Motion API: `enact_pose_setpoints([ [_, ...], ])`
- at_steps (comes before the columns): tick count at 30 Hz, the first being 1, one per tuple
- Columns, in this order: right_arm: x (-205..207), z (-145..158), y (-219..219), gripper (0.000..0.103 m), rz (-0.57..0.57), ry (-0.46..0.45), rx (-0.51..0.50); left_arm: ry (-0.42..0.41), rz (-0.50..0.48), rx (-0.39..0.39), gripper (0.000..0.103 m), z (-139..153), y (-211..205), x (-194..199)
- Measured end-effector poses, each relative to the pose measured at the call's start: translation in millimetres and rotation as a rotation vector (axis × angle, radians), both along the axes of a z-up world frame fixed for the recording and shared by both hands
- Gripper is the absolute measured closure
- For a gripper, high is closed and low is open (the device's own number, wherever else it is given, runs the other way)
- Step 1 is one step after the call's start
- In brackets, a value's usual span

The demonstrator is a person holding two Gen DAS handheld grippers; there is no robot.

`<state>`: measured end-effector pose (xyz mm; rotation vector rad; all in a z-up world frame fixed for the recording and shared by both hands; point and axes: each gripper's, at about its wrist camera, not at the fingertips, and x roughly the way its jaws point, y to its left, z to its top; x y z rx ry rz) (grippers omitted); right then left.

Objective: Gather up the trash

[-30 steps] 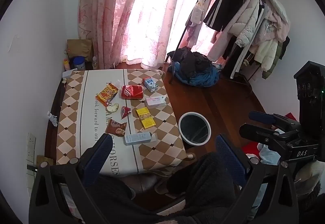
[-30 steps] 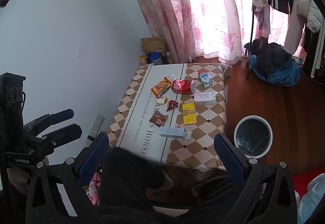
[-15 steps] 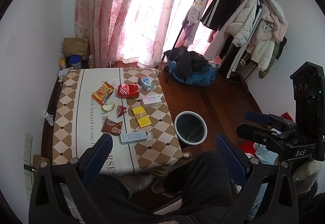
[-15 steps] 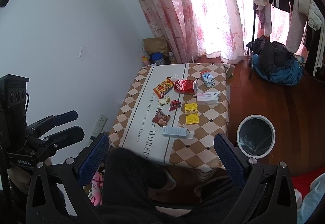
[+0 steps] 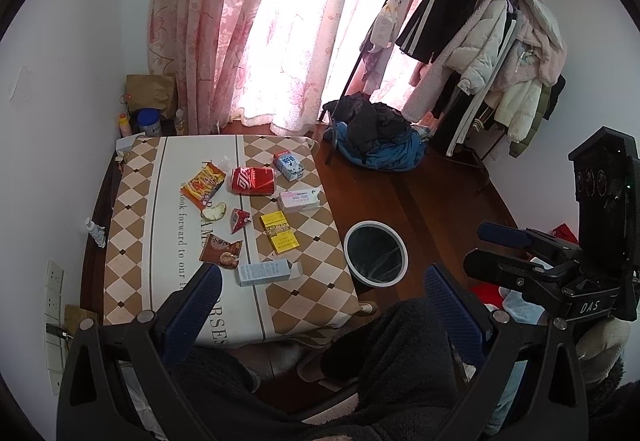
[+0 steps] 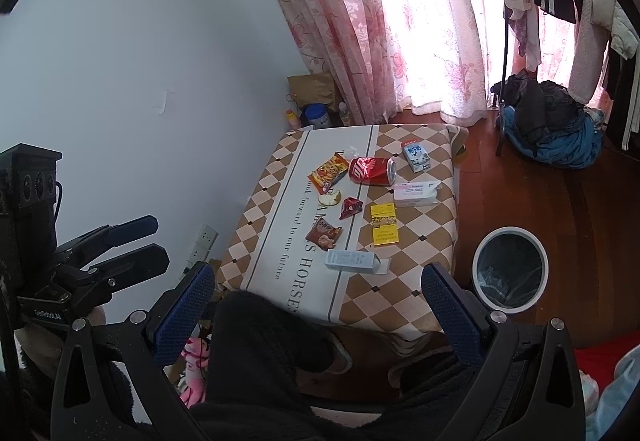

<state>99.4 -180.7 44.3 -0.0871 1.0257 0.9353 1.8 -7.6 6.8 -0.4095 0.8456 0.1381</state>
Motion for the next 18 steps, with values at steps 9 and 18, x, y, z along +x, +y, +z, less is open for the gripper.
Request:
enact_pose_setpoints([
  [9, -0.1, -2.2, 0.4, 0.000, 0.002, -0.001, 0.006, -0.004, -0.002, -0.001, 0.000, 1.2, 1.0, 1.8],
  [18, 1.1, -0.9, 0.2, 0.000, 0.002, -0.003, 0.010, -0.008, -0.007, -0.006, 0.000, 2.5, 0.2, 1.3],
])
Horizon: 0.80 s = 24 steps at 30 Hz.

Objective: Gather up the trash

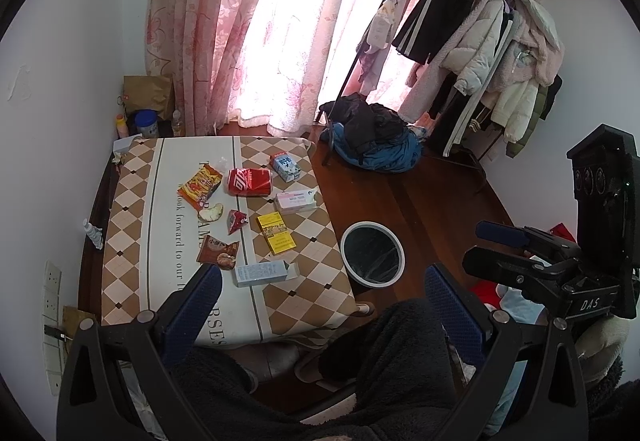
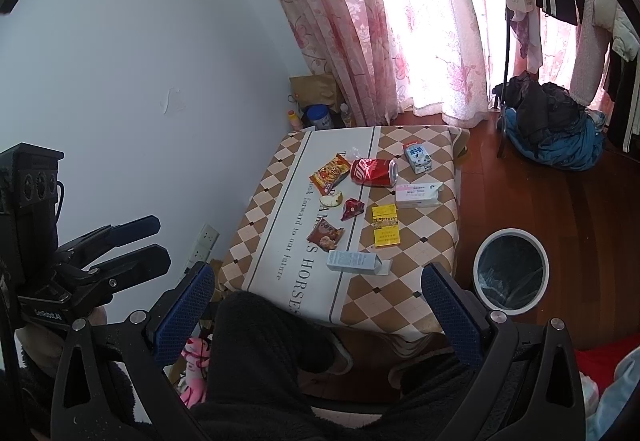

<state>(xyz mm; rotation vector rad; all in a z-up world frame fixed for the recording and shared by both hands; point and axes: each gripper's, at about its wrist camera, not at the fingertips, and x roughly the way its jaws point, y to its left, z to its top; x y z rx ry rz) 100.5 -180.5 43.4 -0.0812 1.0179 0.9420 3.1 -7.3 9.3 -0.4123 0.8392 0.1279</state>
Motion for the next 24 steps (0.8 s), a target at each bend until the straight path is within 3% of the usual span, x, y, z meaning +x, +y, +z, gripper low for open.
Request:
enact_pose_setpoints([
  [24, -0.9, 3.2, -0.1, 0.000, -0.002, -0.007, 0.002, -0.004, 0.000, 0.000, 0.000, 1.2, -3.5, -0.3],
])
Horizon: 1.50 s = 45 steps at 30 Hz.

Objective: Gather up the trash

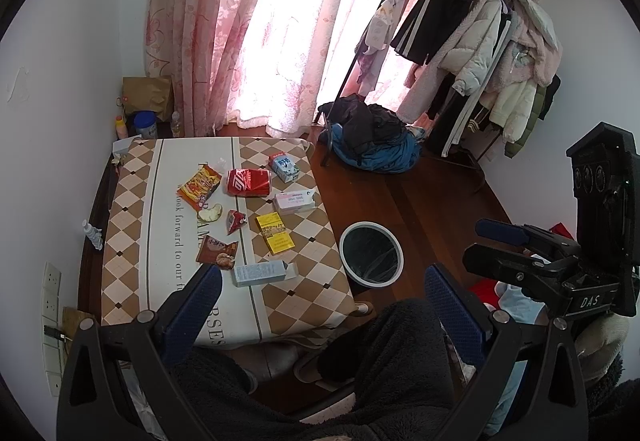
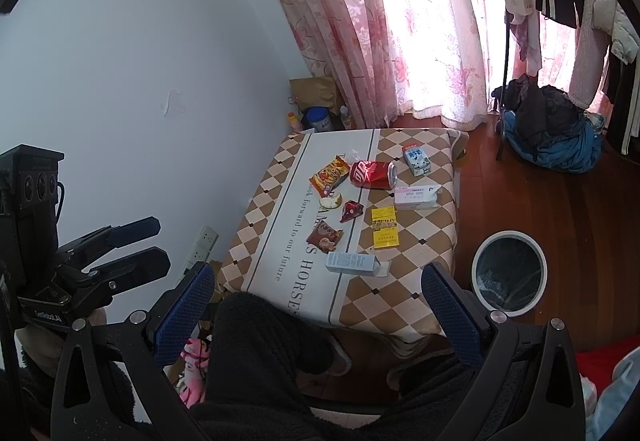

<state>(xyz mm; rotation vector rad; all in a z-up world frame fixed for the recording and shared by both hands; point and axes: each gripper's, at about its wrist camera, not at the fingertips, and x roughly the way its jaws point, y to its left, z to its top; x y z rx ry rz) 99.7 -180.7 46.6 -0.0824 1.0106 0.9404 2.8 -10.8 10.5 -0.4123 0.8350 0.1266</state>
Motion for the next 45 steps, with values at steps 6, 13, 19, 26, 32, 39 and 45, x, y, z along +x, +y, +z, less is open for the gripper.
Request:
enact_pose_setpoints([
  [6, 0.9, 2.9, 1.2, 0.000, 0.007, 0.000, -0.001, -0.002, 0.001, 0.001, 0.000, 0.3, 0.5, -0.4],
  [13, -0.8, 2.8, 3.0, 0.000, 0.008, -0.004, 0.004, 0.004, 0.005, 0.002, 0.000, -3.3, 2.5, -0.8],
  [19, 13.4, -27.1, 6.5, 0.000, -0.096, 0.021, -0.023, 0.151, 0.188, 0.143, 0.000, -56.7, 32.3, 22.0],
  [26, 69.2, -143.0, 39.7, 0.000, -0.218, 0.170, -0.114, 0.363, 0.353, 0.121, 0.000, -170.3, 95.2, 48.6],
  [32, 110.0, -241.9, 91.4, 0.001, -0.217, 0.215, -0.253, 0.493, 0.453, -0.071, 0.000, -256.8, 149.3, 70.9],
  [39, 154.3, -326.4, 142.6, 0.016, -0.198, 0.272, -0.371, 0.571, 0.381, -0.172, 0.015, -339.2, 165.5, 123.7],
  [45, 176.0, -368.2, 165.0, 0.017, -0.190, 0.305, -0.417, 0.605, 0.326, -0.126, 0.050, -365.4, 157.3, 148.9],
])
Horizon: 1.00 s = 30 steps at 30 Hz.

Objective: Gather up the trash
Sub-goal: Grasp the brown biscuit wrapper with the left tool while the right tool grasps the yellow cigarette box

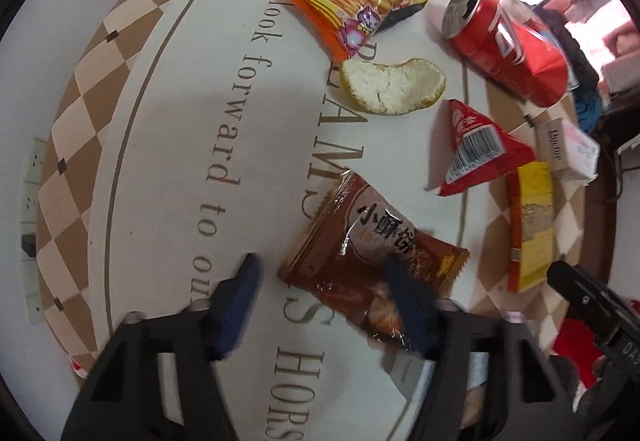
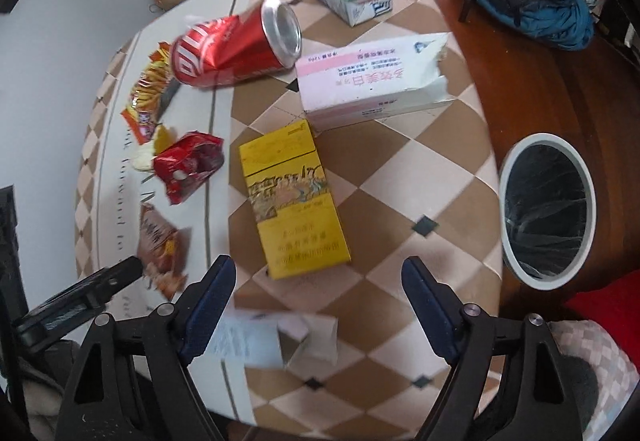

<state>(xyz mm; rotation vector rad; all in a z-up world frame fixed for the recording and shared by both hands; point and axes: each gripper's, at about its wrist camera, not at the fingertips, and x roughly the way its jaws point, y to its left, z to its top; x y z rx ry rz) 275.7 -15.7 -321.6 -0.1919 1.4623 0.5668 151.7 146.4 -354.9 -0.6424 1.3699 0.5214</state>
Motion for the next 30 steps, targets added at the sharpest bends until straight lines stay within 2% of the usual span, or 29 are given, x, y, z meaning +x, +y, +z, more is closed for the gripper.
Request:
enact_pose_setpoints([
  [1, 2.5, -4.0, 3.1, 0.017, 0.002, 0.003, -0.006, -0.010, -0.010, 0.014, 0.057, 2.4, -2.6, 0.4],
  [2, 4.0, -7.3, 5.4, 0.017, 0.005, 0.005, -0.007, -0.008, -0.015, 0.026, 0.069, 3.4, -4.7, 0.2],
  [4, 6.7, -14.1, 11.5, 0.017, 0.012, 0.005, -0.012, -0.001, -0.013, 0.050, 0.079, 6.2, -7.2, -3.4],
  [5, 7.1, -16.1, 15.0, 0.017, 0.016, 0.005, -0.015, -0.010, -0.008, 0.053, 0.090, 7.7, -6.9, -6.9],
  [9, 6.4, -22.8, 30.3, 0.017, 0.042, -0.021, -0.040, -0.028, 0.014, 0.080, 0.098, 13.7, -3.2, -24.5],
  [13, 2.5, -27.3, 50.4, 0.017, 0.074, -0.057, -0.083, -0.039, 0.018, 0.106, 0.100, 18.4, 5.3, -36.1],
  [17, -5.5, -31.2, 65.7, 0.039, 0.115, -0.112, -0.159, -0.058, 0.026, 0.119, 0.101, 26.8, 8.8, -38.5],
  [19, -8.2, -31.5, 69.9, 0.043, 0.128, -0.133, -0.173, -0.078, 0.025, 0.111, 0.101, 33.7, 11.4, -42.2],
  [25, -11.9, -26.4, 60.0, 0.043, 0.125, -0.141, -0.172, -0.144, -0.030, -0.001, 0.099, 35.7, 11.2, -37.8],
  [26, -11.8, -24.4, 54.8, 0.043, 0.118, -0.139, -0.168, -0.147, -0.039, -0.018, 0.099, 33.1, 5.9, -27.2],
  [29, -9.0, -19.7, 40.6, 0.043, 0.095, -0.138, -0.164, -0.141, -0.067, -0.028, 0.093, 27.4, 2.8, -17.0],
  [30, -7.8, -16.3, 30.4, 0.043, 0.088, -0.134, -0.160, -0.140, -0.071, -0.025, 0.078, 31.4, 0.0, -16.8],
])
